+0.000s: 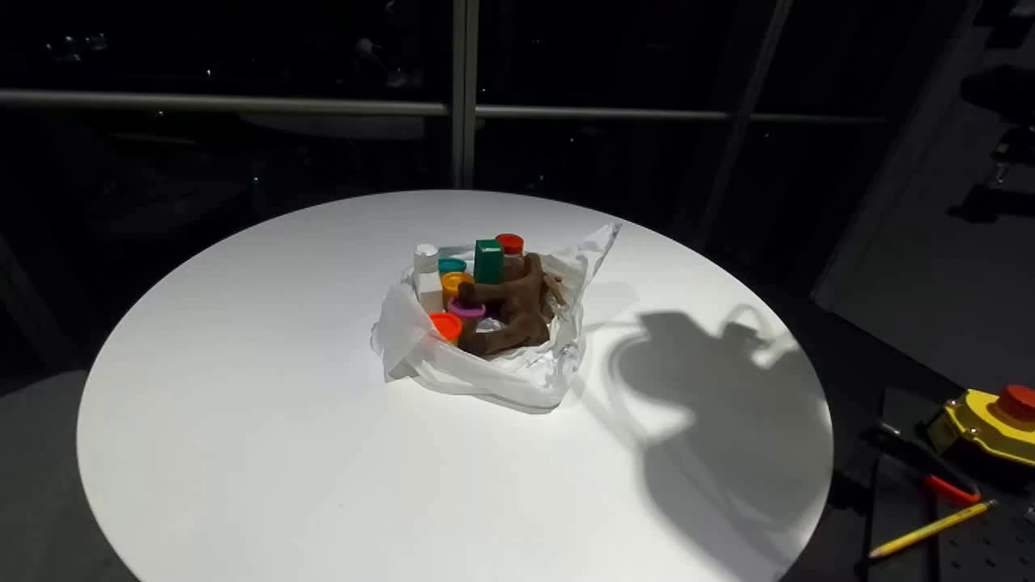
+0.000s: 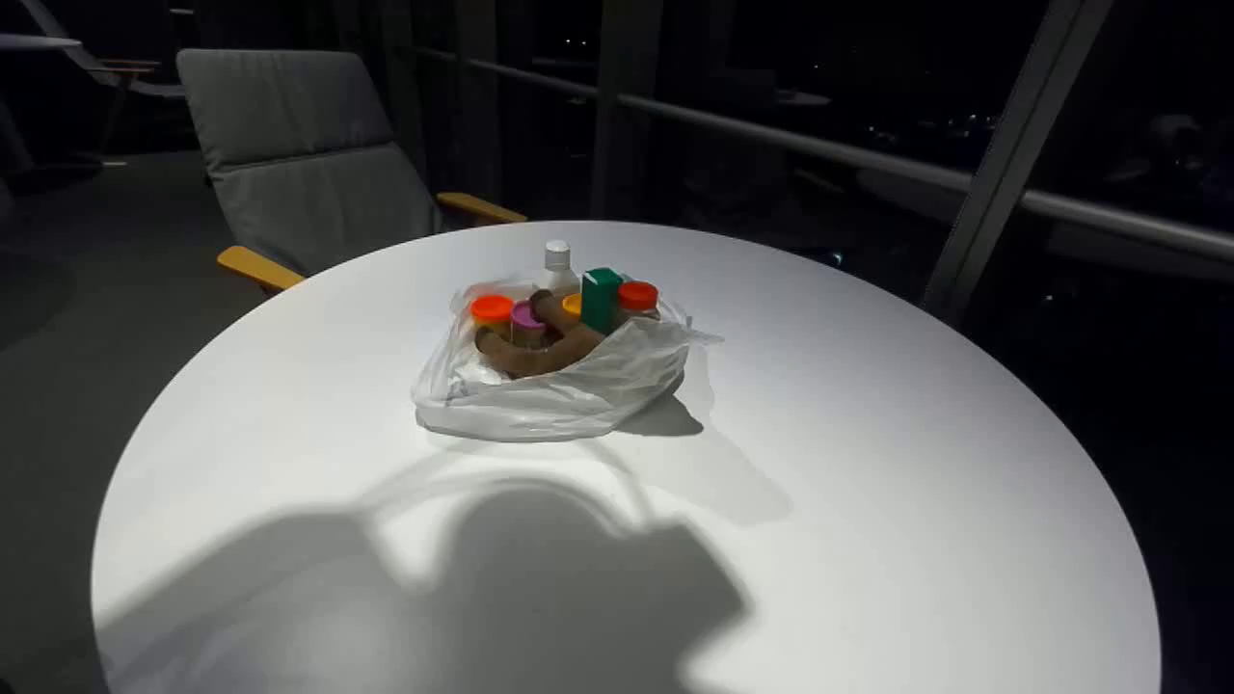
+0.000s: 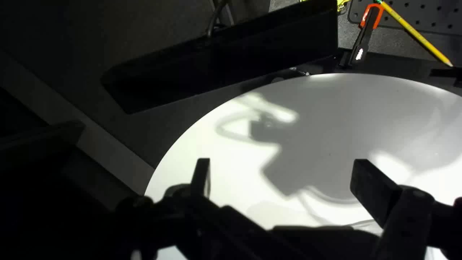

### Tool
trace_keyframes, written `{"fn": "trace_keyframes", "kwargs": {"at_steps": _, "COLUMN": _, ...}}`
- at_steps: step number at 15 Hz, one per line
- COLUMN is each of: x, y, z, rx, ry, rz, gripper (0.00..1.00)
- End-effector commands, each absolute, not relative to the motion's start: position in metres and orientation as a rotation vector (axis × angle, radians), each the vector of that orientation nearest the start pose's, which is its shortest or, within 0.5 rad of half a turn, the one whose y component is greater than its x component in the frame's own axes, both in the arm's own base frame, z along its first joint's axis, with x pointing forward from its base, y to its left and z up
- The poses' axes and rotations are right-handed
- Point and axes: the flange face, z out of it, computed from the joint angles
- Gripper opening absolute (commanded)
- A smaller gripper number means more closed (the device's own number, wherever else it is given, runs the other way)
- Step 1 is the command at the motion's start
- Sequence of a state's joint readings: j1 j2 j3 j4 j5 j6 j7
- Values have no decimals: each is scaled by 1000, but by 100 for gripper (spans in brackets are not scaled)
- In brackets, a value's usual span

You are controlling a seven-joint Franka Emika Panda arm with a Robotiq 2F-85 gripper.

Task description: Remove the objects from the plastic and put them on the table

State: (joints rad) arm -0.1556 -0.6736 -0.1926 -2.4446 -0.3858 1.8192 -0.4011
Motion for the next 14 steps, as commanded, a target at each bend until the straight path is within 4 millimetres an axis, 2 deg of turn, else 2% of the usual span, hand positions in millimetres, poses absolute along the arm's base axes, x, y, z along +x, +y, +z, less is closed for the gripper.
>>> {"fn": "trace_keyframes", "kwargs": {"at_steps": 1, "x": 324, "y": -160, "z": 534, "rx": -3384, "ry": -304, "rz": 76, "gripper": 100}}
{"fn": "trace_keyframes", "kwargs": {"at_steps": 4, "x": 323, "y": -160, "z": 540, "rx": -3390, "ry": -299, "rz": 52, "gripper": 100}}
{"fn": "trace_keyframes", "kwargs": {"at_steps": 13, "x": 323, "y": -160, "z": 540, "rx": -3390, "ry": -299, "rz": 51, "gripper": 100}}
{"fn": "trace_keyframes", "kwargs": {"at_steps": 14, "x": 331, "y": -156, "z": 538, "rx": -3385, "ry": -313, "rz": 50, "gripper": 100}}
